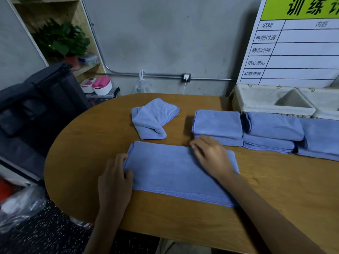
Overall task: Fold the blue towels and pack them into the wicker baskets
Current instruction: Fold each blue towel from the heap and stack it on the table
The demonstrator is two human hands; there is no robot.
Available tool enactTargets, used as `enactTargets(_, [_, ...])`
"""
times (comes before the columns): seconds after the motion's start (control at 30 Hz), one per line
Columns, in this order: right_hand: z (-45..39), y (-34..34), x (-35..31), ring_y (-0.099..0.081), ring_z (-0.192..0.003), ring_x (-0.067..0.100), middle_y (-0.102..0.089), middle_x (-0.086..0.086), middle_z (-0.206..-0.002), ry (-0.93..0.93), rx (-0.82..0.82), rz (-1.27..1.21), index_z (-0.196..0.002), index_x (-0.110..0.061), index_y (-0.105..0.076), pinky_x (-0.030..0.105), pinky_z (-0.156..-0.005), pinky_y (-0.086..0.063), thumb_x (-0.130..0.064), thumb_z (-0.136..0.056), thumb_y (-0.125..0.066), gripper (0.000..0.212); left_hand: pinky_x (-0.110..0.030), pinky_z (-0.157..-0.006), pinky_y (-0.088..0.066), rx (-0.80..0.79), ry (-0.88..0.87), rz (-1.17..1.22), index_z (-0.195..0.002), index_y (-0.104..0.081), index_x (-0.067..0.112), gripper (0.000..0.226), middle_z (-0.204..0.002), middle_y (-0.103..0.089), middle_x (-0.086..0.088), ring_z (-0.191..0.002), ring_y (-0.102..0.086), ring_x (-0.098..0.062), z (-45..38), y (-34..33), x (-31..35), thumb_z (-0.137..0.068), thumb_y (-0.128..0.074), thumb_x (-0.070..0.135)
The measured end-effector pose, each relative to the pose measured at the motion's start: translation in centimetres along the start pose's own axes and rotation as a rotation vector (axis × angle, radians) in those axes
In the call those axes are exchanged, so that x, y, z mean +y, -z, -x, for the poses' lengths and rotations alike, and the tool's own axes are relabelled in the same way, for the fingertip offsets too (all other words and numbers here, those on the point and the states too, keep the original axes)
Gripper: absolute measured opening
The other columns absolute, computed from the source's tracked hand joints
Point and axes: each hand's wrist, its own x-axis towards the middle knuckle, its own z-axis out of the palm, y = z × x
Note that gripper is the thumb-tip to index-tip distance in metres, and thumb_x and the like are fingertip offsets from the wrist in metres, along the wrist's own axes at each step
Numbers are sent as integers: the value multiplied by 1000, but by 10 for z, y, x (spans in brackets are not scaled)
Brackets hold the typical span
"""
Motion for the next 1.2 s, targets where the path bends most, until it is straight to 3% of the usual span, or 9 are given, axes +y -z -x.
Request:
enactTargets(0.13, [43,41,50,-60,-83,28,-63,1,-93,-149,-32,43,-98,-15,-71,37,-65,-47,-21,-96,-58,14,-43,-74,-39,31,-51,-222,-111,-66,22,34,-120,-52,-10,-97,-53,-29,2,-1,2,-82,-67,3])
enactTargets(0.2, [56,53,61,-59,-86,27,-64,2,-96,-227,-30,53,-102,-16,-73,34,-67,-44,-22,-94,-66,11,-47,-77,-42,58,-170,-248,-103,-71,21,40,-120,-55,-10,-101,-54,-33,5,-5,21,-73,-70,-7])
enactTargets(0.27, [60,57,64,-57,-91,26,-64,1,-101,-294,-51,32,-106,-18,-72,34,-69,-44,-27,-94,-67,16,-39,-77,-47,-8,-341,-91,-97,-74,19,37,-112,-61,-5,-97,-61,-28,15,-15,55,-72,-70,-8])
enactTargets(0.37, [62,58,64,-58,-94,22,-61,-1,-104,-357,-88,-40,-112,-20,-69,36,-72,-47,-34,-95,-65,22,-35,-80,-46,-245,-602,97,-100,-69,30,17,-106,-55,10,-97,-57,-16,50,-37,116,-90,-56,26])
enactTargets(0.43, [61,59,64,-60,-91,21,-59,-1,-103,-394,-90,-97,-112,-21,-68,36,-71,-47,-35,-94,-66,23,-38,-79,-44,-320,-710,83,-102,-64,35,22,-103,-51,12,-98,-54,-16,74,-56,150,-93,-51,49])
enactTargets(0.63, [59,66,65,-57,-80,15,-59,-7,-91,-435,-75,-187,-91,-23,-68,30,-66,-37,-30,-90,-70,8,-37,-75,-46,-257,-714,22,-95,-58,33,50,-99,-48,11,-96,-52,-16,93,-78,179,-74,-54,79])
enactTargets(0.9, [60,66,67,-57,-81,11,-61,-8,-91,-457,-84,-286,-91,-25,-60,34,-72,-42,-31,-95,-63,8,-38,-68,-44,-200,-673,48,-78,-30,31,50,-86,-40,10,-84,-49,-16,101,-73,183,-70,-60,70])
enactTargets(1.07, [59,69,66,-55,-73,3,-62,-13,-81,-470,-120,-309,-93,-29,-52,33,-70,-35,-33,-99,-57,9,-36,-63,-43,-158,-690,0,-75,-41,26,35,-83,-45,7,-80,-51,-17,104,-77,188,-74,-61,55])
enactTargets(1.2, [60,73,66,-60,-77,9,-65,-7,-88,-509,-68,-447,-100,-28,-55,30,-71,-44,-25,-96,-63,10,-31,-66,-39,-154,-701,23,-73,-46,26,23,-82,-44,9,-79,-47,-12,105,-77,186,-77,-59,44])
